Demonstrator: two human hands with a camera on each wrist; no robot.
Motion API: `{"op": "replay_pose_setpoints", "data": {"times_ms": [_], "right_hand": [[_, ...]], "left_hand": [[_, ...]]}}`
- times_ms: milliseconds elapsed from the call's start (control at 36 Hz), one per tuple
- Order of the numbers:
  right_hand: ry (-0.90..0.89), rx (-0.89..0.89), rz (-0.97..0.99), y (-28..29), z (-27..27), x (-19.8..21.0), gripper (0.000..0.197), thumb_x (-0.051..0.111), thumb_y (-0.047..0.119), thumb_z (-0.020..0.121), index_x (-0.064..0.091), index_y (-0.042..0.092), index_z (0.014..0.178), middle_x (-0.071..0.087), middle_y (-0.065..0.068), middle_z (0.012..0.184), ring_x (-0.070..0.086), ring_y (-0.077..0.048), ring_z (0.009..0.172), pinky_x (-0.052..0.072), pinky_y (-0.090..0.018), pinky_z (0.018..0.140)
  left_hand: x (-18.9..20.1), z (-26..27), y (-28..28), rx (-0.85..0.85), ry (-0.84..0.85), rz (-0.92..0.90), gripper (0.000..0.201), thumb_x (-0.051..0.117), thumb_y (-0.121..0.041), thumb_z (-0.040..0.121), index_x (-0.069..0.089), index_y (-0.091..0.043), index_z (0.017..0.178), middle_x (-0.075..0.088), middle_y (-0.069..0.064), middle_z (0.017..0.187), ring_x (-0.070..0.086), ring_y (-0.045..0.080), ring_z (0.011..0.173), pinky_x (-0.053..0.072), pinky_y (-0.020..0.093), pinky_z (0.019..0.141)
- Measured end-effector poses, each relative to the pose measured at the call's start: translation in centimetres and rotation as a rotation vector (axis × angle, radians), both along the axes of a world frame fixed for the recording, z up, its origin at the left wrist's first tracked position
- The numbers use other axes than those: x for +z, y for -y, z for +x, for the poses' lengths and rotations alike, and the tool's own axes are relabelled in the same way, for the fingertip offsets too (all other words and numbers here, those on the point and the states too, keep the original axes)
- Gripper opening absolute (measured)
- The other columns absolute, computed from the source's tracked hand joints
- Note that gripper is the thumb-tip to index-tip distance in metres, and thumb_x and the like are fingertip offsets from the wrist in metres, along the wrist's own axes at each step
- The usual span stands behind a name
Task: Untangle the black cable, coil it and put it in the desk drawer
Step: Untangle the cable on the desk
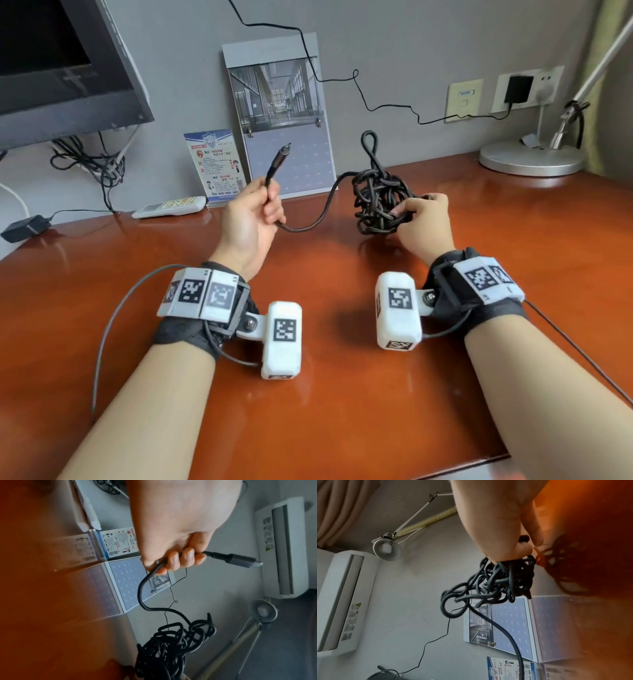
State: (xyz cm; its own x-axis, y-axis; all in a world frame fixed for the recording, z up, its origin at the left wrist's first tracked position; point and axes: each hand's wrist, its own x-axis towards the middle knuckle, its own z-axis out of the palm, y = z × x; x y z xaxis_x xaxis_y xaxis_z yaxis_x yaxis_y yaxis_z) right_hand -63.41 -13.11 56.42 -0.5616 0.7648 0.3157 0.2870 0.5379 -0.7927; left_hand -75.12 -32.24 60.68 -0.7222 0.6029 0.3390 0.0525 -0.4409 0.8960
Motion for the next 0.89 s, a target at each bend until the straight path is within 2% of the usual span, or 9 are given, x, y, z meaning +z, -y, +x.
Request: {"op": "replay_pose_setpoints", "data": {"times_ms": [139, 250, 333, 417, 500, 556, 639, 750, 889], "right_hand": [[-0.048, 0.013, -0.013, 0.1, -0.3, 0.2, 0.029, 0.05, -0.008, 0.081, 0.062, 0.018, 0.082, 0.033, -0.012, 0.131, 0.046, -0.022, 0.104, 0.031, -0.018, 0.089], [-0.151, 0.007, -0.058, 0.1, -0.5, 0.2, 0.039, 0.045, -0.011, 0.08, 0.056, 0.024, 0.065, 0.034, -0.005, 0.121, 0.041, -0.016, 0.1, 0.033, -0.019, 0.091], [-0.147, 0.071, -0.028, 0.1, -0.6, 0.2, 0.042, 0.047, -0.015, 0.079, 0.057, 0.024, 0.066, 0.037, -0.006, 0.129, 0.041, -0.018, 0.117, 0.028, -0.015, 0.094], [-0.123, 0.146, 0.04, 0.3, -0.8, -0.1, 0.041, 0.049, -0.018, 0.077, 0.061, 0.021, 0.068, 0.039, -0.007, 0.134, 0.039, -0.021, 0.127, 0.022, -0.01, 0.097], [-0.081, 0.231, 0.112, 0.7, -0.9, 0.0, 0.039, 0.05, -0.019, 0.077, 0.063, 0.018, 0.072, 0.04, -0.008, 0.134, 0.038, -0.022, 0.129, 0.02, -0.006, 0.093], [-0.051, 0.308, 0.144, 1.0, -1.0, 0.0, 0.046, 0.048, -0.02, 0.075, 0.062, 0.023, 0.067, 0.04, -0.006, 0.132, 0.037, -0.024, 0.13, 0.026, -0.016, 0.1], [0.019, 0.4, 0.175, 1.7, -0.9, 0.3, 0.058, 0.053, -0.017, 0.073, 0.059, 0.039, 0.062, 0.038, -0.001, 0.125, 0.036, -0.029, 0.126, 0.03, -0.031, 0.107], [0.157, 0.461, 0.17, 2.9, -0.3, 0.9, 0.049, 0.058, -0.009, 0.075, 0.059, 0.039, 0.076, 0.031, 0.001, 0.131, 0.028, -0.019, 0.115, 0.019, -0.011, 0.086], [0.178, 0.553, 0.05, 4.0, 0.2, 1.8, 0.013, 0.065, 0.016, 0.082, 0.063, 0.028, 0.089, 0.033, 0.001, 0.121, 0.024, -0.016, 0.114, 0.023, -0.023, 0.094]], "left_hand": [[-0.4, -0.6, 0.3, 0.041, 0.003, -0.056, 0.035, 0.022, -0.003, 0.094, 0.042, -0.012, 0.066, 0.042, -0.009, 0.047, 0.026, 0.007, 0.047, 0.025, 0.024, 0.06], [-0.6, -1.3, 1.3, 0.173, -0.317, -0.487, 0.048, 0.031, -0.014, 0.098, 0.055, -0.011, 0.056, 0.05, -0.008, 0.044, 0.038, 0.0, 0.04, 0.029, 0.023, 0.058], [-0.5, -1.3, 1.6, 0.017, -0.371, -0.84, 0.042, 0.032, -0.024, 0.102, 0.07, -0.015, 0.088, 0.058, -0.01, 0.052, 0.043, 0.003, 0.051, 0.035, 0.024, 0.073], [-0.9, -0.9, 1.7, -0.175, -0.283, -1.04, 0.044, 0.024, -0.037, 0.104, 0.046, -0.018, 0.137, 0.069, -0.01, 0.1, 0.05, 0.01, 0.08, 0.029, 0.036, 0.098], [-1.5, -0.8, 1.2, -0.225, -0.117, -0.937, 0.052, 0.021, -0.04, 0.103, 0.023, -0.014, 0.148, 0.06, -0.005, 0.121, 0.051, 0.012, 0.086, 0.036, 0.031, 0.087], [-1.5, -1.0, 1.0, -0.214, 0.019, -0.797, 0.051, 0.023, -0.038, 0.103, 0.023, -0.012, 0.148, 0.056, 0.0, 0.13, 0.055, 0.013, 0.087, 0.038, 0.025, 0.07], [-1.4, -1.2, 0.8, -0.157, 0.104, -0.625, 0.051, 0.027, -0.032, 0.104, 0.016, -0.016, 0.151, 0.044, 0.003, 0.145, 0.057, 0.015, 0.101, 0.041, 0.027, 0.069], [-1.2, -1.3, 0.6, 0.061, 0.054, -0.403, 0.04, 0.03, -0.023, 0.104, 0.032, -0.02, 0.143, 0.035, 0.002, 0.149, 0.048, 0.013, 0.116, 0.043, 0.032, 0.084], [-0.8, -1.5, 0.7, 0.206, 0.046, -0.208, 0.01, 0.047, -0.016, 0.099, 0.053, -0.023, 0.102, 0.055, 0.006, 0.124, 0.052, 0.018, 0.112, 0.045, 0.027, 0.079]]}}
